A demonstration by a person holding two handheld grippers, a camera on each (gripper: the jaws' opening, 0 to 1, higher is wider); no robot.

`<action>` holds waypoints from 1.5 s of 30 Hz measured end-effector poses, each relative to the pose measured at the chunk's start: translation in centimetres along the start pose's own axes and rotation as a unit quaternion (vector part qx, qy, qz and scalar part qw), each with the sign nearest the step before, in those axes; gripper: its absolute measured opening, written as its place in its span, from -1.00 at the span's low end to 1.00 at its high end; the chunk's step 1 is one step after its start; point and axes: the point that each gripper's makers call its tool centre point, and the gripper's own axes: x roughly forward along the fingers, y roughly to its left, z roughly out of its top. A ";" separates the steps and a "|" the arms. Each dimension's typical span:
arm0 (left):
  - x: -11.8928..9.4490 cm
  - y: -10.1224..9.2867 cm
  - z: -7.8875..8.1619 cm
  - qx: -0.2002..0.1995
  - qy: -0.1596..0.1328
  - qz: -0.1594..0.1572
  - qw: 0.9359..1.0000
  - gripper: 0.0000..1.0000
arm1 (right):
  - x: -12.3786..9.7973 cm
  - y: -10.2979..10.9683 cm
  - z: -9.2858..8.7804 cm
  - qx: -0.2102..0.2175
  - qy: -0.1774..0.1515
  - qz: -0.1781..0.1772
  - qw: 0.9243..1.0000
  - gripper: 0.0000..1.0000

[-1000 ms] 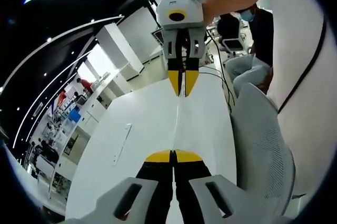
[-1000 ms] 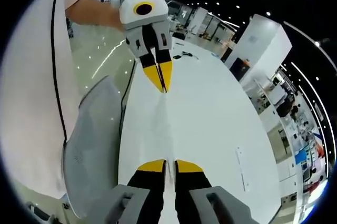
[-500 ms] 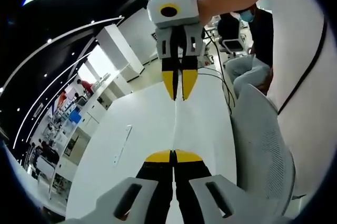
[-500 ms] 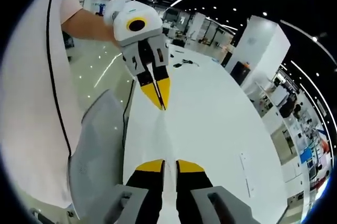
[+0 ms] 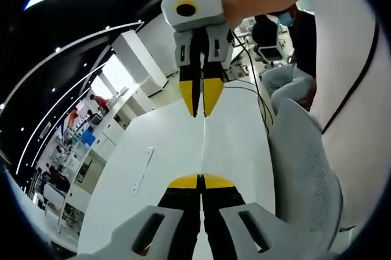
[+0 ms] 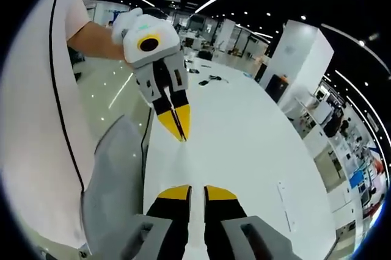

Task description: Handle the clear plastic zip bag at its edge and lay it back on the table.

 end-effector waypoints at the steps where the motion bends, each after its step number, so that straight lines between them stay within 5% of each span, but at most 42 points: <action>1: 0.0 0.0 0.0 0.000 -0.001 0.000 1.000 -1.00 | 0.0 0.0 0.0 -0.002 0.001 0.000 1.000 -0.92; 45: 0.0 0.3 0.5 0.003 -0.006 0.005 1.000 -1.00 | 1.1 1.0 -0.4 -0.023 0.022 0.031 0.999 -0.91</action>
